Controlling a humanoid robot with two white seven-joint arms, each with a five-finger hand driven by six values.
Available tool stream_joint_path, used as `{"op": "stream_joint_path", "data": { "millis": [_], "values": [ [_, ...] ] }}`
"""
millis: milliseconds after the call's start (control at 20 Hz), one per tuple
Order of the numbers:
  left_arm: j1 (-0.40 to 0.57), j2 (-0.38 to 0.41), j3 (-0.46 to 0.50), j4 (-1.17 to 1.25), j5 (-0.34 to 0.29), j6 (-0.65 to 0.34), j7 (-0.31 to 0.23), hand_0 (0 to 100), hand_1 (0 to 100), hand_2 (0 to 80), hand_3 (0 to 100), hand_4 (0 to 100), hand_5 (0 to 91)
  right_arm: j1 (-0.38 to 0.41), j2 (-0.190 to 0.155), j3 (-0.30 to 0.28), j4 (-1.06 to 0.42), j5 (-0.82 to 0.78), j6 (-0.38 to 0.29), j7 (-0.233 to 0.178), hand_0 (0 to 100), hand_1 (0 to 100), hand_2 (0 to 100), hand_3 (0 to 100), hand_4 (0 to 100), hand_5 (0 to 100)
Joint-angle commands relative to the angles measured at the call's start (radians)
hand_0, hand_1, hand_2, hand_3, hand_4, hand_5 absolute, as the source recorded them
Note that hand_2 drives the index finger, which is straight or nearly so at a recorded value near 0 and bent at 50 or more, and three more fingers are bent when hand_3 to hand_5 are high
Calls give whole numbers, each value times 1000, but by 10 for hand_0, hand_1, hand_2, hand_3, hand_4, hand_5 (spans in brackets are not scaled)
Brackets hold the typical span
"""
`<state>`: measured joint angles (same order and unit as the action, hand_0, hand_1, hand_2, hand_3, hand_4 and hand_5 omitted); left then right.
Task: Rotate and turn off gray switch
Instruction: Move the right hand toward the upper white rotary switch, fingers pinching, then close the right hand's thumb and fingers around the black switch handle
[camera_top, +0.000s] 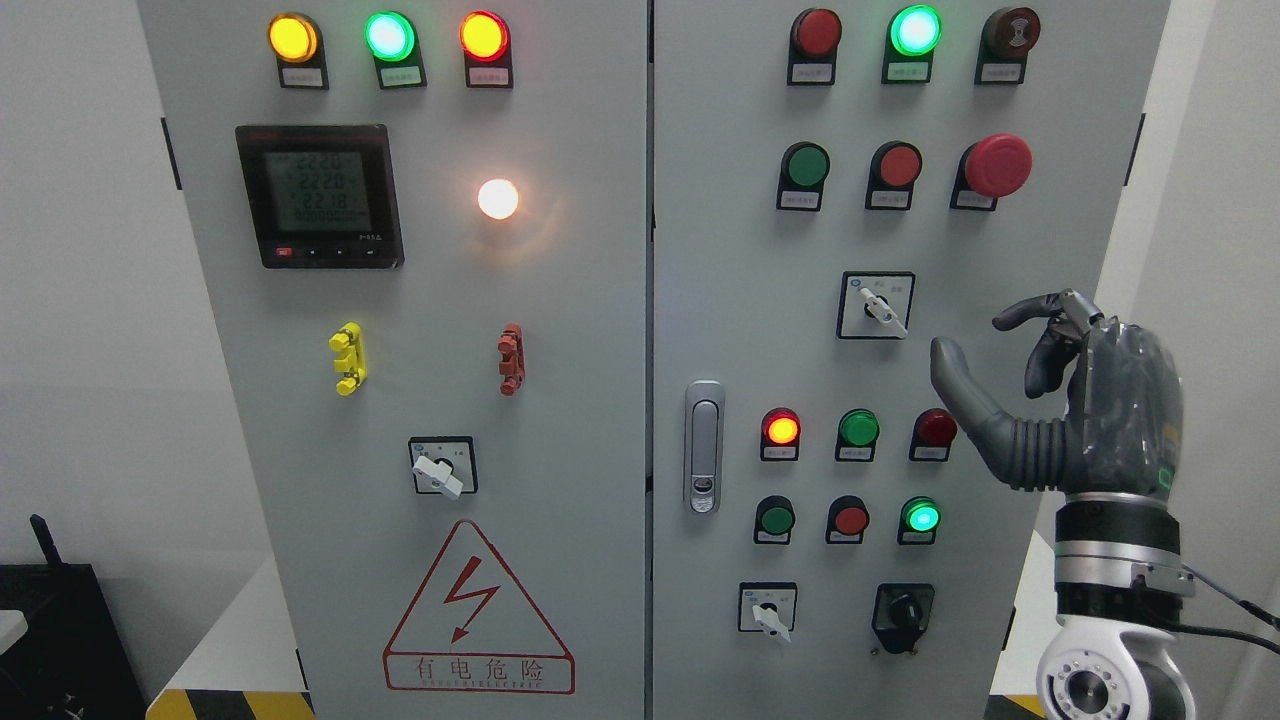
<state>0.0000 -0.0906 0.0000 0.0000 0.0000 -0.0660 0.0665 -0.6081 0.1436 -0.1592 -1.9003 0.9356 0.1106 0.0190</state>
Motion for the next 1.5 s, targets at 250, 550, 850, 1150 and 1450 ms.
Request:
{"op": "stream_joint_path", "data": {
  "millis": [250, 550, 850, 1150, 1450],
  "values": [
    [-9, 0, 8, -26, 20, 0, -1, 120, 389, 0, 0, 0, 0, 1, 5, 104, 0, -55, 49, -40, 94, 456, 550, 1000, 986, 1000],
    [-9, 0, 8, -26, 20, 0, -1, 120, 389, 0, 0, 0, 0, -4, 4, 133, 3, -61, 95, -60, 92, 448, 554, 1000, 984, 1000],
    [-9, 0, 8, -26, 20, 0, -1, 120, 389, 0, 0, 0, 0, -7, 4, 142, 18, -60, 141, -71, 90, 445, 556, 1000, 982, 1000],
    [-9, 0, 8, -26, 20, 0, -1, 120, 389, 0, 0, 0, 0, -27, 7, 139, 52, -60, 144, -73, 90, 440, 552, 1000, 980, 1000],
    [-9, 0, 8, -26, 20, 0, -1, 120, 389, 0, 0, 0, 0, -39, 5, 125, 79, -55, 144, -80, 86, 444, 536, 988, 975, 1000]
  ]
}}
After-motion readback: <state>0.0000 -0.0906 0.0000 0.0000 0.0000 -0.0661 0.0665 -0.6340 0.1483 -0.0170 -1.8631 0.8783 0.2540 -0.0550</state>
